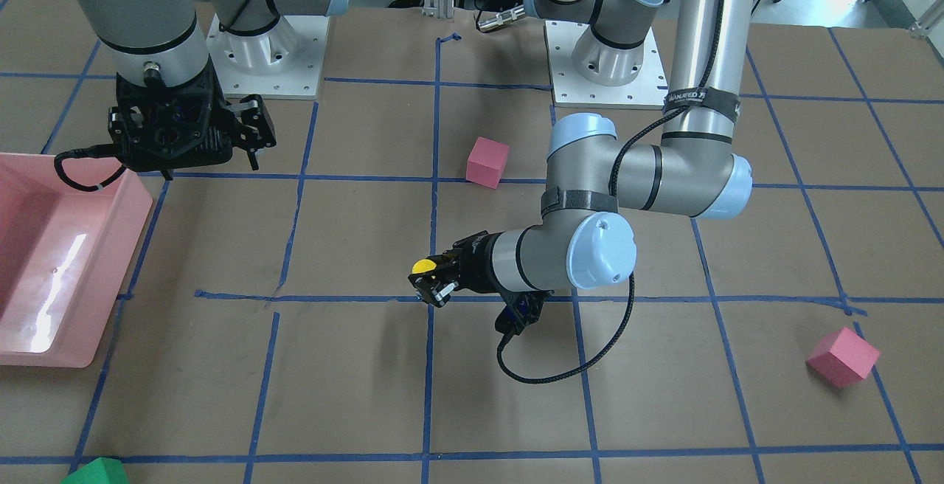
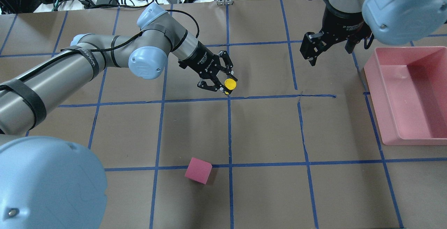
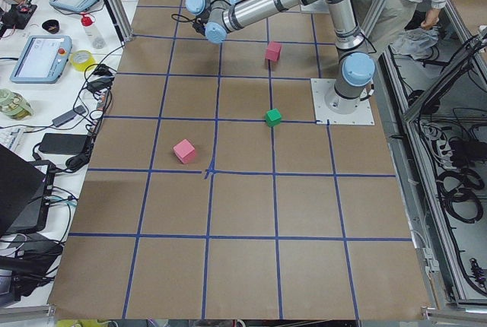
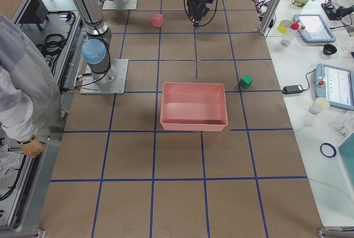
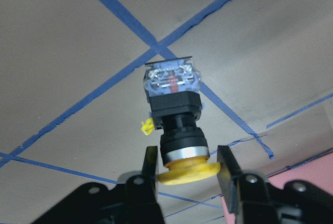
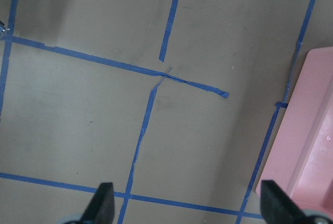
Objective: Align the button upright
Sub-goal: 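Set the button down standing on its yellow cap and open the left gripper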
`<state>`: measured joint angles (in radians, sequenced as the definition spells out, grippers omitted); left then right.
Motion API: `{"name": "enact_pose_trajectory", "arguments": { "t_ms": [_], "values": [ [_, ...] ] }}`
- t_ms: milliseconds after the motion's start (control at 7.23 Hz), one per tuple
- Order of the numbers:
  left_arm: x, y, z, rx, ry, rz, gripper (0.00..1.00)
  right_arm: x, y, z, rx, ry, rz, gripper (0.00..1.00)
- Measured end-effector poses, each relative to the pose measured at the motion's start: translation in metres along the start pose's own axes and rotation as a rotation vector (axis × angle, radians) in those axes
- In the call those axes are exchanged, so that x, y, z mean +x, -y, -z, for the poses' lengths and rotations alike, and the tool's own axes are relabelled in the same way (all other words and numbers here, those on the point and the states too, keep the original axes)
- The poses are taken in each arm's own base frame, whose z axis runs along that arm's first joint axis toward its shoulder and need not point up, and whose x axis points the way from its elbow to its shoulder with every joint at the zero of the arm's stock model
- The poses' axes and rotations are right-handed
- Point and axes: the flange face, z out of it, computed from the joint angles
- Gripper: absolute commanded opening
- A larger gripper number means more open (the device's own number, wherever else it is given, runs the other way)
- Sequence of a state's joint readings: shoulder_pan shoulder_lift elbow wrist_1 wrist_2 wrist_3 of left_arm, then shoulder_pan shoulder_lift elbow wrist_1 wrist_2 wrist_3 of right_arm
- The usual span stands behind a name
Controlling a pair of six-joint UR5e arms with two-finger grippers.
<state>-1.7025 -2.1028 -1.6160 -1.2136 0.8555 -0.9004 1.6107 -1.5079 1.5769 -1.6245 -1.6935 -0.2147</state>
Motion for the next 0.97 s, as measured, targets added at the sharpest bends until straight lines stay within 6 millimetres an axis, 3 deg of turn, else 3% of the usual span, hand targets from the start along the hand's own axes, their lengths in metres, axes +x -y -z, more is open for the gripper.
{"name": "enact_pose_trajectory", "arguments": {
  "t_ms": [277, 415, 553, 692, 969],
  "values": [
    [-0.002, 0.008, -0.009, -0.012, 0.008, -0.024, 0.04, 0.0, 0.0, 0.0, 0.0, 0.0, -0.001, 1.0],
    [-0.005, 0.01, -0.012, -0.015, 0.013, -0.026, 0.13, 0.0, 0.0, 0.0, 0.0, 0.0, -0.001, 1.0],
    [-0.009, 0.012, -0.017, -0.021, 0.021, -0.022, 0.43, 0.0, 0.0, 0.0, 0.0, 0.0, -0.002, 1.0],
    [-0.014, 0.014, -0.021, -0.026, 0.025, -0.022, 0.99, 0.0, 0.0, 0.0, 0.001, 0.0, -0.002, 1.0],
    [-0.016, 0.014, -0.024, -0.031, 0.028, -0.03, 1.0, 0.0, 0.0, 0.0, 0.0, 0.0, -0.007, 1.0]
  ]
}}
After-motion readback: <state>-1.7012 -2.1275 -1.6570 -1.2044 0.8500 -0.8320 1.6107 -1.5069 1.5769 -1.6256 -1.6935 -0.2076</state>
